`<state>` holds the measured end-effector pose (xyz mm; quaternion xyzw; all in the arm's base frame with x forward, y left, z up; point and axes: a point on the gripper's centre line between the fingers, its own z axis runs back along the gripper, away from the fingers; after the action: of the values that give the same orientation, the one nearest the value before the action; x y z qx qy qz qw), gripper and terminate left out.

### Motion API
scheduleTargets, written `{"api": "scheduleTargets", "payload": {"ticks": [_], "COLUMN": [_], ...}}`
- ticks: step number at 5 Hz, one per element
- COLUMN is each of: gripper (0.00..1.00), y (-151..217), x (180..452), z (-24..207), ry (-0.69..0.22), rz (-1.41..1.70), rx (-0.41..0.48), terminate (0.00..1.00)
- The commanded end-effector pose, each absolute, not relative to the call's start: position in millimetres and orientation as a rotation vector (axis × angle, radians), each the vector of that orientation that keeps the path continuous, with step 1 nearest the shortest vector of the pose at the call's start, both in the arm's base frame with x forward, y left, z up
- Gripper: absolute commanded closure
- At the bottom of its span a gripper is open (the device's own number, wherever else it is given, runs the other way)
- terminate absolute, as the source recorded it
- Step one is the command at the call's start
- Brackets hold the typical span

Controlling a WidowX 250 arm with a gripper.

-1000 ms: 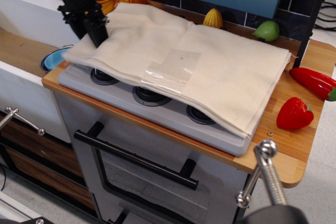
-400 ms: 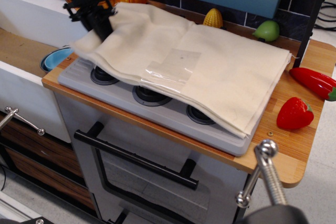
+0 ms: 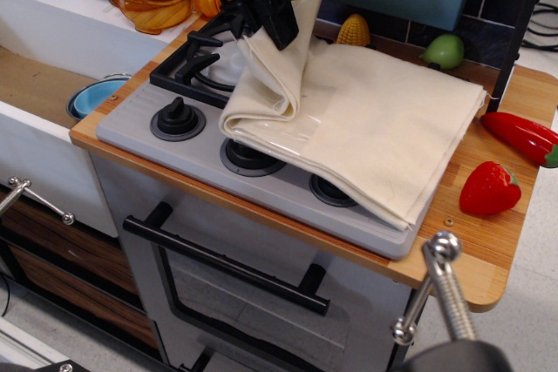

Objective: Fold cloth in half

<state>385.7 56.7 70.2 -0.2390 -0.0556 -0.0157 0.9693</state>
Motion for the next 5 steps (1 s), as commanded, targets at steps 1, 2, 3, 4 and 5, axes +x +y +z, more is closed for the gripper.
{"api": "scheduleTargets", "payload": {"ticks": [1, 2, 3, 4, 5], "gripper": [1.0, 1.0, 1.0, 1.0, 1.0], "y": [4.5, -24.6, -47.9, -71.7, -92.8], "x": [388.3, 376.5, 369.9, 366.4, 351.4], "z": [122.7, 125.6, 126.1, 115.0, 100.0], "ry": [-0.221, -0.222, -0.213, -0.168, -0.105], "rz": [-0.103, -0.137, -0.167, -0.217, -0.31], "rx": [-0.446, -0.455, -0.461, -0.447, -0.423], "terminate": [0.0, 0.0, 0.0, 0.0, 0.0]}}
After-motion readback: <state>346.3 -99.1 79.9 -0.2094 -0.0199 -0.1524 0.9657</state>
